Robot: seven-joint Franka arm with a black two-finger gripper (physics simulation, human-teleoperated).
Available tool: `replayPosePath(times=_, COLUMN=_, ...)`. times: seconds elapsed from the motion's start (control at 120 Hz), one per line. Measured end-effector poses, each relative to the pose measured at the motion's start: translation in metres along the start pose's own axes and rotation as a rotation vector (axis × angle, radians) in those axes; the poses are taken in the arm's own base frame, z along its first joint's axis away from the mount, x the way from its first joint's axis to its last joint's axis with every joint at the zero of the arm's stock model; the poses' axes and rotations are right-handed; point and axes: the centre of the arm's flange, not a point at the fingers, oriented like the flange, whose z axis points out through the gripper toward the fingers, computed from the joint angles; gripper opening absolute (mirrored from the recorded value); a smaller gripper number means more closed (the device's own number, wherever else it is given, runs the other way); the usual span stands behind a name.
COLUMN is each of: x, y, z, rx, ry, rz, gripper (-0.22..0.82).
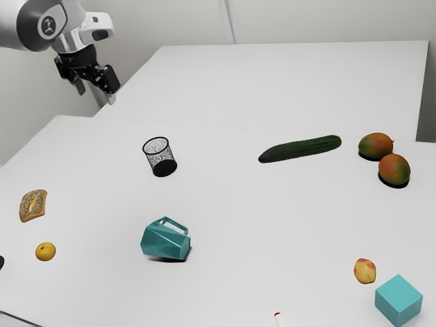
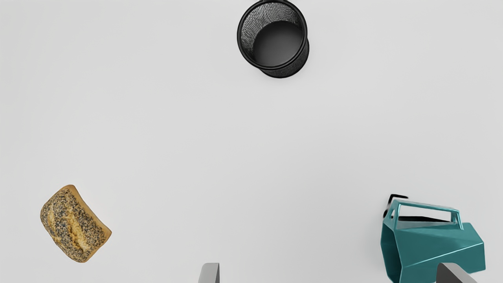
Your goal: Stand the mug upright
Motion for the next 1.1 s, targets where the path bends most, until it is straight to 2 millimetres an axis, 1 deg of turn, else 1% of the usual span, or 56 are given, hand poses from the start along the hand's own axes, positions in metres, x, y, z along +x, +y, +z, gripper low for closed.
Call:
replayPosePath(times=0.242, x=0.0, y=-0.004, z=0.004, rx=0.001, ry=-0.002, rz=0.003, gripper=0.6)
replayPosePath(times=0.292, x=-0.001, y=-0.006, z=0.008, rx=0.001, ry=-0.009, rz=0.001, gripper=0.6)
replayPosePath(times=0.325, x=-0.001, y=-0.006, z=0.015, rx=-0.001, ry=-0.022, rz=0.002, gripper=0.6)
replayPosePath(times=0.4, x=0.0, y=-0.006, z=0.037, rx=-0.007, ry=-0.063, rz=0.004, gripper=0.6)
replayPosePath(times=0.467, x=-0.003, y=-0.003, z=0.059, rx=-0.077, ry=-0.1, rz=-0.011, gripper=0.6)
replayPosePath(times=0.583, x=-0.022, y=-0.016, z=0.116, rx=-0.262, ry=-0.19, rz=-0.113, gripper=0.6)
replayPosePath(times=0.633, x=-0.03, y=-0.022, z=0.136, rx=-0.33, ry=-0.219, rz=-0.159, gripper=0.6)
replayPosePath(times=0.7, x=-0.04, y=-0.025, z=0.16, rx=-0.41, ry=-0.256, rz=-0.209, gripper=0.6)
replayPosePath(times=0.875, x=-0.064, y=-0.015, z=0.219, rx=-0.573, ry=-0.36, rz=-0.3, gripper=0.6)
replayPosePath(times=0.983, x=-0.072, y=-0.01, z=0.252, rx=-0.637, ry=-0.42, rz=-0.344, gripper=0.6)
replayPosePath(times=1.1, x=-0.075, y=-0.009, z=0.279, rx=-0.678, ry=-0.466, rz=-0.379, gripper=0.6)
